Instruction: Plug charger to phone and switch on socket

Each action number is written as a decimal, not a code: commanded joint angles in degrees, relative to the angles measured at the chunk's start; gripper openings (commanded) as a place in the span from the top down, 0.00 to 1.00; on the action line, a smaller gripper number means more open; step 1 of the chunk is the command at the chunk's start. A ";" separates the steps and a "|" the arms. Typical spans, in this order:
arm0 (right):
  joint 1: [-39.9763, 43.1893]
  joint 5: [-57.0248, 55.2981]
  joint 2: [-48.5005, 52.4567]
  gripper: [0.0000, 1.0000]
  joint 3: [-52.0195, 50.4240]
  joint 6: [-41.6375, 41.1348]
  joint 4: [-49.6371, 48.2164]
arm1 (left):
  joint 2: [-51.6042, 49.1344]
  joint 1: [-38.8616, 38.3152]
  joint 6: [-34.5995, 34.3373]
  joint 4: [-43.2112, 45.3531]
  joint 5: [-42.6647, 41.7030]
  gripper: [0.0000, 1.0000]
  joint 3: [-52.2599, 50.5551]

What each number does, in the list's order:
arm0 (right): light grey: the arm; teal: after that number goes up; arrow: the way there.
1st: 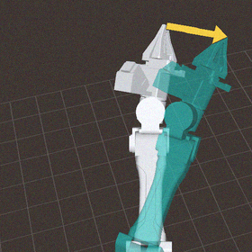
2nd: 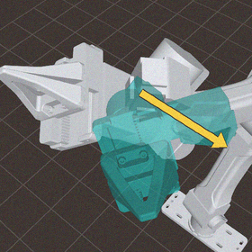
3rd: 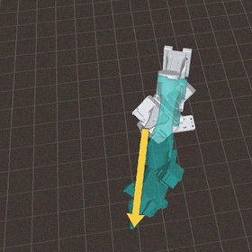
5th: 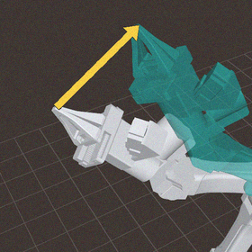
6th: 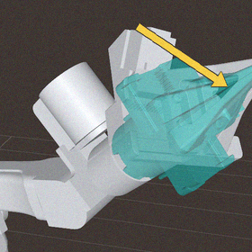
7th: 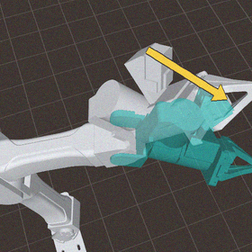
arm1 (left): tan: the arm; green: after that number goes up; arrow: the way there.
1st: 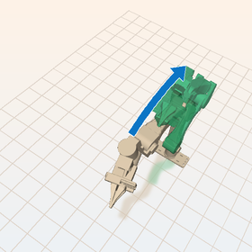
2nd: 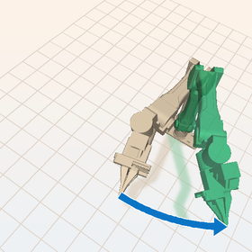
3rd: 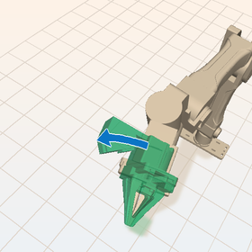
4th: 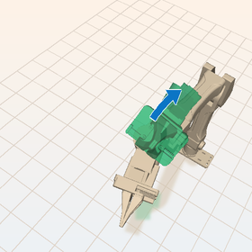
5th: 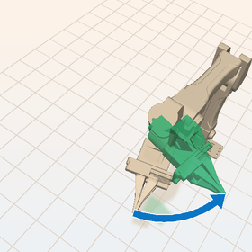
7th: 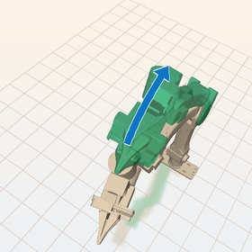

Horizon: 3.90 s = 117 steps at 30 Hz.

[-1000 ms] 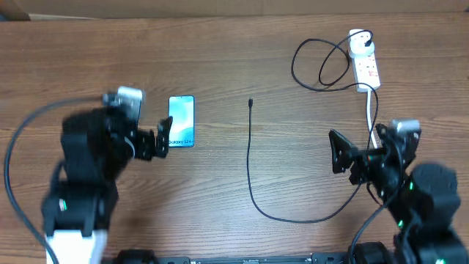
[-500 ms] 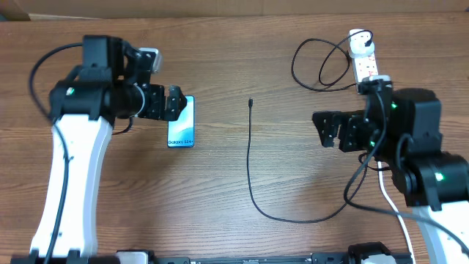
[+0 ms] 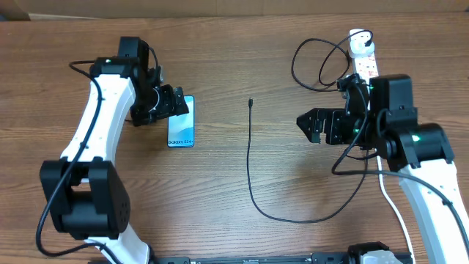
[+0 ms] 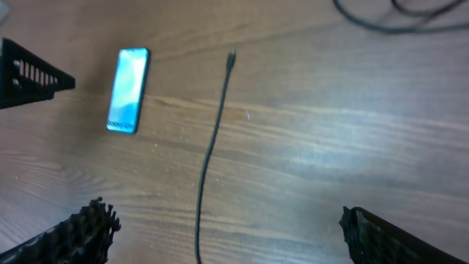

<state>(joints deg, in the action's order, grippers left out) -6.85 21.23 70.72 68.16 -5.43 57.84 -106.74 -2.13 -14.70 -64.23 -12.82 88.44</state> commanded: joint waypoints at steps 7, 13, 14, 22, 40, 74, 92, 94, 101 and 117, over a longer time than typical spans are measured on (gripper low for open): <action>-0.37 0.94 1.64 0.00 1.57 -0.50 0.20 | -7.23 0.24 -5.92 2.86 2.71 0.18 1.18; -0.37 0.90 1.64 0.00 1.57 -0.48 0.15 | -11.45 0.24 -5.95 3.56 2.69 0.20 1.18; -0.37 0.90 1.64 0.00 1.57 -0.48 0.15 | -11.72 0.22 -5.95 3.82 2.69 0.20 1.18; -0.37 0.70 1.64 0.00 1.55 -0.26 0.15 | -12.04 0.17 -5.88 7.41 2.58 0.23 0.83; -0.37 0.24 1.75 0.00 1.55 -0.26 0.15 | -12.04 0.20 -0.92 15.47 -0.85 0.23 -6.38; -0.37 0.02 1.75 0.00 1.55 -0.26 0.37 | -11.87 -8.76 3.74 16.37 16.13 0.12 -5.70; -0.37 -0.85 2.75 0.00 1.55 -0.26 0.83 | -12.04 -9.97 -0.79 20.63 20.50 0.13 -5.84; -0.37 -0.85 3.15 0.00 1.55 -0.26 0.83 | -12.04 -10.01 -1.03 20.87 20.17 0.14 -5.84; -0.37 -0.79 4.26 0.00 1.55 -0.28 0.81 | -12.04 -10.01 -4.02 19.85 20.22 0.15 -5.84; -0.37 -0.79 4.85 0.00 1.55 -0.28 0.76 | -12.04 -10.01 -7.63 18.40 19.56 0.27 -5.84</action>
<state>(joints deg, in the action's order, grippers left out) -6.87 20.58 75.50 68.16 -5.78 58.72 -118.02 -12.01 -21.12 -45.60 6.70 81.49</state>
